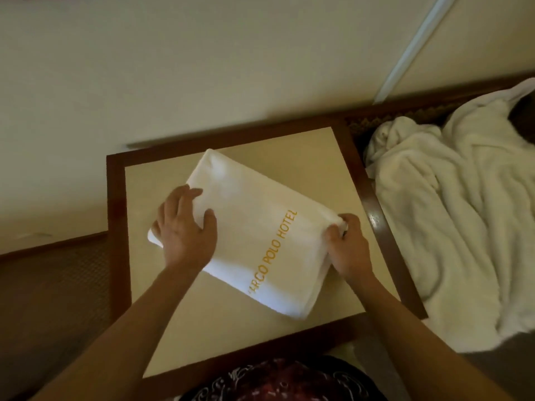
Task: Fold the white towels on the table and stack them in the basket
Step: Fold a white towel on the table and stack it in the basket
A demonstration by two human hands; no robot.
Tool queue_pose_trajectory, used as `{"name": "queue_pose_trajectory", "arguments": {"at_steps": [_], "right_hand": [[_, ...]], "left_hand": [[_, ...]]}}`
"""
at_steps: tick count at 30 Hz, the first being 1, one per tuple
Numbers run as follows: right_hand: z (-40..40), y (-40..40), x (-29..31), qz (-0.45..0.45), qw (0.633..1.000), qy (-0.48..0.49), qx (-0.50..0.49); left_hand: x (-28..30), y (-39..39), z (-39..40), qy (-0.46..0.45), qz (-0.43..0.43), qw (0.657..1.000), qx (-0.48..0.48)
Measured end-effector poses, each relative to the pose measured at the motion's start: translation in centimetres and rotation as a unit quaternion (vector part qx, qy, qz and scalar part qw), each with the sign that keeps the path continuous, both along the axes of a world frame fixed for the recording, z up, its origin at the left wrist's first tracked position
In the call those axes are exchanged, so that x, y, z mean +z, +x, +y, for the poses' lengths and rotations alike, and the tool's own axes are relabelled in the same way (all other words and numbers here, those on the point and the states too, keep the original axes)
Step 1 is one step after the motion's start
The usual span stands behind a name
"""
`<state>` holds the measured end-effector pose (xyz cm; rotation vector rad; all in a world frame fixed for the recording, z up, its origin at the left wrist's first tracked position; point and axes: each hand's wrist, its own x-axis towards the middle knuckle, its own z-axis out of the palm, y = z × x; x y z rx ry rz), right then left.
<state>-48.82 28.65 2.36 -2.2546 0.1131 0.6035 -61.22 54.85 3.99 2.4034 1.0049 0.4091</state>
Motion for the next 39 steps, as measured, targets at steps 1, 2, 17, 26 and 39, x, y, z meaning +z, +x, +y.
{"name": "queue_pose_trajectory", "arguments": {"at_steps": [1,2,17,26,39], "right_hand": [[-0.9,-1.3,0.7,0.036,0.999,-0.022,0.033],[-1.9,-2.5,1.5,0.088,0.993,-0.05,0.068],[3.1,-10.2,1.5,0.03,0.995,-0.083,0.054],[3.3,-10.4,0.6,0.075,0.997,-0.012,-0.018],[-10.3,-18.1,3.3,0.12,0.933,0.256,-0.225]], "left_hand": [[-0.2,-1.7,-0.6,-0.013,-0.011,1.0,0.011],[-0.5,-3.5,-1.0,-0.033,-0.018,0.999,0.026],[-2.8,-9.4,1.7,-0.449,0.086,0.889,0.007],[-1.6,-8.0,-1.0,-0.348,0.076,0.934,0.025],[0.3,-3.8,-10.9,-0.436,0.058,0.872,-0.214]]}}
